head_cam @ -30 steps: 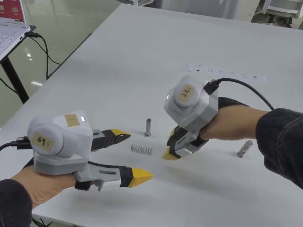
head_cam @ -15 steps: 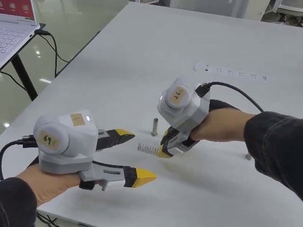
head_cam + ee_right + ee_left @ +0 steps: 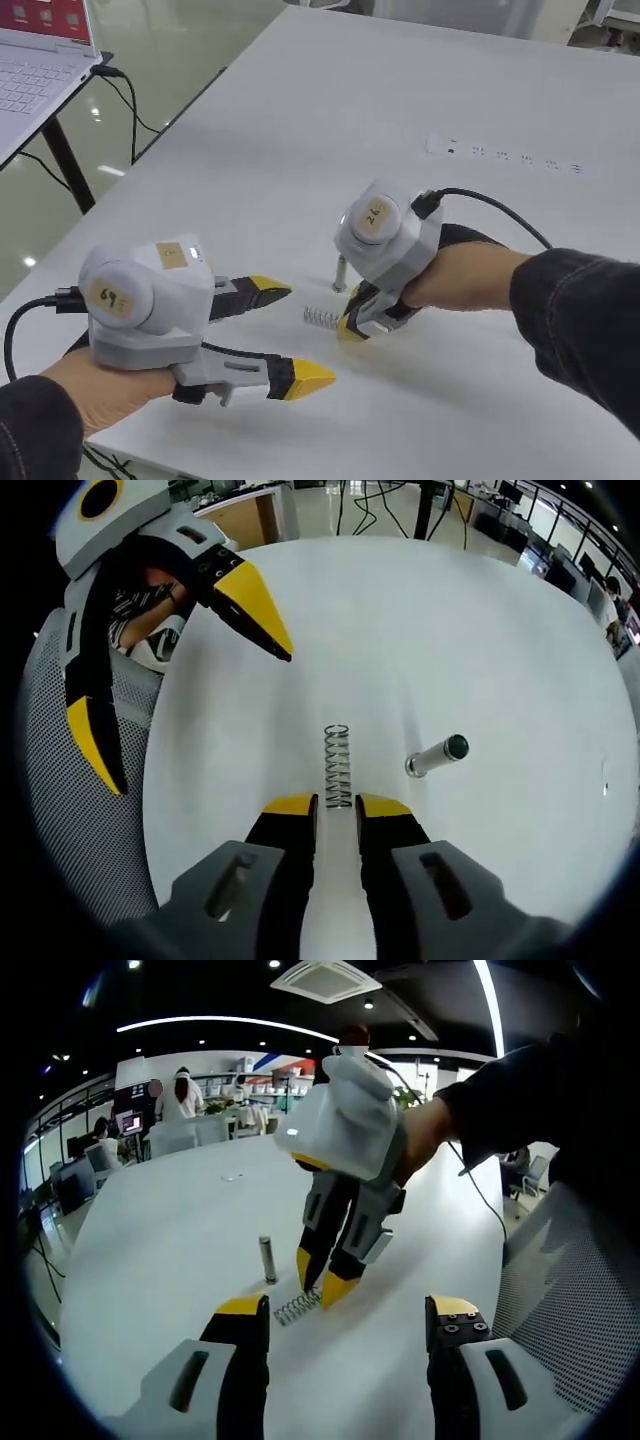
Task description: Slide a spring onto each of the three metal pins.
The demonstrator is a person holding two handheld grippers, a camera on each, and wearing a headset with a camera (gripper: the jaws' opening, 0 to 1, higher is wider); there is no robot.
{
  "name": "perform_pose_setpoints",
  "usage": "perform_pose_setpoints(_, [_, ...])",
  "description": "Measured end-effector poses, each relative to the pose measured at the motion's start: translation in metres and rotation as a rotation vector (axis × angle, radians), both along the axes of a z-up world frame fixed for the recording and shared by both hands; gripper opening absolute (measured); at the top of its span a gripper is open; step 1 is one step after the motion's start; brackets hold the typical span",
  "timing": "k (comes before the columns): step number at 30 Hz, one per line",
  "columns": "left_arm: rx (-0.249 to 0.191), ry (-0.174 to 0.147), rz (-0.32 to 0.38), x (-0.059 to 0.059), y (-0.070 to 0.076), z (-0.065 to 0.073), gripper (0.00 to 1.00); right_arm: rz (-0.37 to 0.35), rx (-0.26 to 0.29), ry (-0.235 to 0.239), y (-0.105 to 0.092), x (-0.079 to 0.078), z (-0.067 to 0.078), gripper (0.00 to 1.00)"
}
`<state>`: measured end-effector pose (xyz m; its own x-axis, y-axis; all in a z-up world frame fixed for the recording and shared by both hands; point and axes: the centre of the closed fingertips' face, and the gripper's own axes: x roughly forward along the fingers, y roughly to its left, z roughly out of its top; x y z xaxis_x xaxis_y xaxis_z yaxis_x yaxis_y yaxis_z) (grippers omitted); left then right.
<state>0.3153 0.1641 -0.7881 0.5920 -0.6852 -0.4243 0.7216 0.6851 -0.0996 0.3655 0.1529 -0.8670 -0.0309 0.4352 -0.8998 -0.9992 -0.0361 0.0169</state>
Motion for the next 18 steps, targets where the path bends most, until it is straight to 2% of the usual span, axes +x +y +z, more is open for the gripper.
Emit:
perform_pose_setpoints(4, [0.001,0.000,0.002,0.000,0.001,0.000,0.61,0.029,-0.004,-0.043,0.000,0.004,0.000,0.13])
perform_pose_setpoints(9, [0.002,0.000,0.000,0.000,0.000,0.000,0.61,0.042,-0.005,-0.053,-0.003,0.003,0.003,0.13])
perform_pose_setpoints(18, [0.003,0.006,-0.021,0.000,-0.008,-0.003,0.58,0.055,-0.003,-0.009,-0.022,-0.010,0.024,0.12])
